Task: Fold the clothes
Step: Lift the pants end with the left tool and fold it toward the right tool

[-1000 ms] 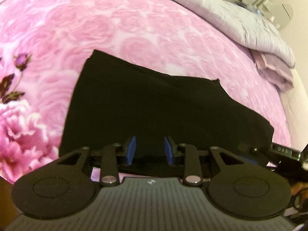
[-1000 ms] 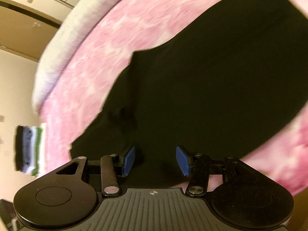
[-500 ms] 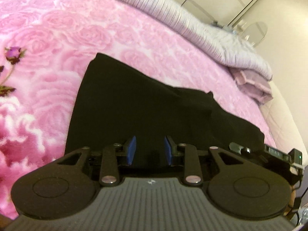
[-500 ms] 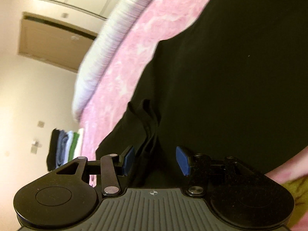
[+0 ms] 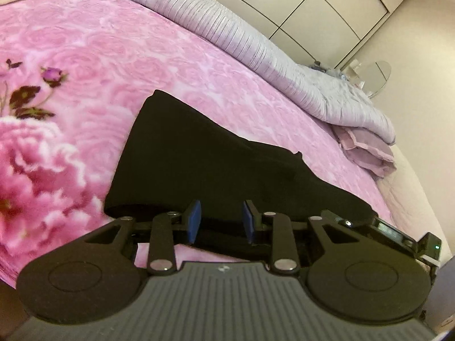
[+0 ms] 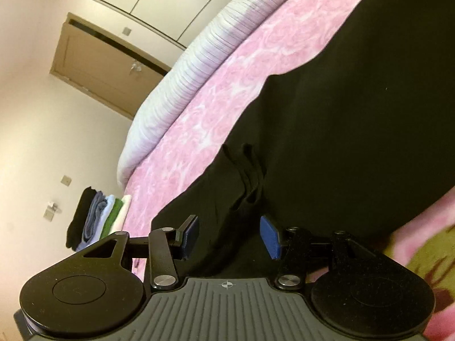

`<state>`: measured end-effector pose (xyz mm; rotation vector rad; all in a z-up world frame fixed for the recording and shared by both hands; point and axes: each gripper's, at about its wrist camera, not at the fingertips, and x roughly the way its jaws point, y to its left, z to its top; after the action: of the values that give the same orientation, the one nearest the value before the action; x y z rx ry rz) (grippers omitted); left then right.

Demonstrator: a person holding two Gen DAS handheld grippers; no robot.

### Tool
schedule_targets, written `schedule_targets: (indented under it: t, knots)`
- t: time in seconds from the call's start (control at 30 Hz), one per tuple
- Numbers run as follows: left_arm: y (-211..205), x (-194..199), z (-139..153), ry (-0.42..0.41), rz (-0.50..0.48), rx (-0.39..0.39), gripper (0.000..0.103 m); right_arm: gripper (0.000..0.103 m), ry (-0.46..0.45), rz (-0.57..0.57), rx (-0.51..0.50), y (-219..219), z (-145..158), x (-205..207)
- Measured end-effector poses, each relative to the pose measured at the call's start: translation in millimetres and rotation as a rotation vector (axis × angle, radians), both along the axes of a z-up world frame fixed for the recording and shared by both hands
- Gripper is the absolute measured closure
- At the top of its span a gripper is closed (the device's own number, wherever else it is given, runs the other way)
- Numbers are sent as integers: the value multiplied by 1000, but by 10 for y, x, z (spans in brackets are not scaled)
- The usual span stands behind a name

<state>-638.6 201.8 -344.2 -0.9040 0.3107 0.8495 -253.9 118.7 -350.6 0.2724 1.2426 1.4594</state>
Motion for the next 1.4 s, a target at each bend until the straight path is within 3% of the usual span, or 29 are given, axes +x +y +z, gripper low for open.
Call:
schedule_targets:
  t: [0.2,0.33,0.37,0.47,0.53,0.6,0.67,0.8,0.83,0.93,1.0,1.03,1.13,1.2,1.23,1.27,1.4]
  knots:
    - [184,-9,-113,10,11,-3,77,54,-130,15,20,112,28,-132]
    - [293,21,-174,15,0,-5,77,95,-230,27,37,176,57,-222]
    - [321,28,-190,17,-2,-6,77,98,-255,30,41,193,65,-244]
    - [343,74,-139,5,-13,-1,78,99,-330,39,53,241,87,-311]
    - [344,113,-88,-5,-24,6,78,99,-433,26,116,152,238,-321]
    - [326,165,-18,-17,-42,19,78,99,-542,-25,175,-36,409,-247]
    - [310,229,26,-22,-58,27,78,99,-595,-104,180,-221,479,-39]
    - [290,424,-7,5,-84,18,78,99,-551,-273,19,-479,203,647]
    - [283,471,-24,12,-90,14,78,99,-490,-299,-25,-529,74,829]
    - [261,573,-64,38,-109,7,78,98,-143,-350,-48,-676,-304,1262]
    - [256,624,-79,62,-113,11,78,97,-18,-377,-22,-744,-361,1356]
    - [255,640,-85,74,-117,14,78,93,-7,-373,-17,-759,-354,1366]
    - [243,700,-104,111,-141,22,78,85,-34,-349,-16,-740,-336,1359]
    - [227,743,-119,136,-156,27,78,85,-62,-329,-19,-716,-325,1347]
    - [227,763,-124,145,-159,27,78,92,-91,-315,-12,-711,-292,1338]
    - [228,781,-128,153,-160,26,78,98,-149,-293,12,-722,-206,1323]
    - [236,883,-100,160,-176,31,78,99,-381,-208,113,-768,150,1267]
